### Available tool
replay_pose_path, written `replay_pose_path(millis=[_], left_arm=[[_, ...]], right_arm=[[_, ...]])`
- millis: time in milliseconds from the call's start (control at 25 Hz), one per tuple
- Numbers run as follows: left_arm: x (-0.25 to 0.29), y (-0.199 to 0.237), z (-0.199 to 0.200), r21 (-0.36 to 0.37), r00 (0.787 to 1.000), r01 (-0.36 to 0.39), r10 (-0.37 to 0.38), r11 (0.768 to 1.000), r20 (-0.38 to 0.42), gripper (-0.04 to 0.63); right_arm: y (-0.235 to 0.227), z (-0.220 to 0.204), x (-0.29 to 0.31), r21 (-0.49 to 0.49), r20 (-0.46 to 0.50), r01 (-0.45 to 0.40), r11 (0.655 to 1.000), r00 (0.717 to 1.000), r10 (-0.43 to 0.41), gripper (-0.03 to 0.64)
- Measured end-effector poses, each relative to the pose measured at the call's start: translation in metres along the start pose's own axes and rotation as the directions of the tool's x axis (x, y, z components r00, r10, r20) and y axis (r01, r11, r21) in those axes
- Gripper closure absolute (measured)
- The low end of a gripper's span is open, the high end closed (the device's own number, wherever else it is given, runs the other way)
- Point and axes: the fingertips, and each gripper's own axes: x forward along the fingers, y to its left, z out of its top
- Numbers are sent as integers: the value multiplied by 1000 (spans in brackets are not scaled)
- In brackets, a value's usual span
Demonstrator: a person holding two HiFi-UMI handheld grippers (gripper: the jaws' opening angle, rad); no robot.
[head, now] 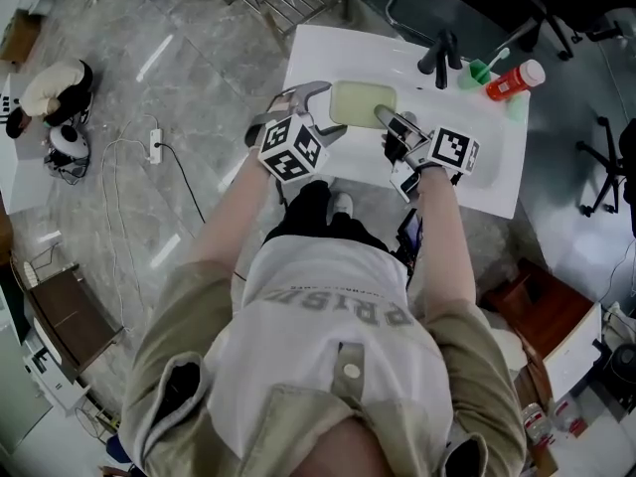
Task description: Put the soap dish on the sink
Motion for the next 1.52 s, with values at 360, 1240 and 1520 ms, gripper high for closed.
replay_pose_path(millis=[360,1240,1520], left_arm=[[29,41,-27,35,995,89,-88,995,-41,215],[100,91,-74,52,957,272,-264,961,-122,224],[125,98,-83,46,940,307,-296,951,-172,224]], right_arm=[[-14,24,44,-71,-12,88,994,996,-89,578],[-78,55,106,-75,-37,263,962,963,-267,580],[-101,65,116,-63,-47,307,950,950,-310,583]])
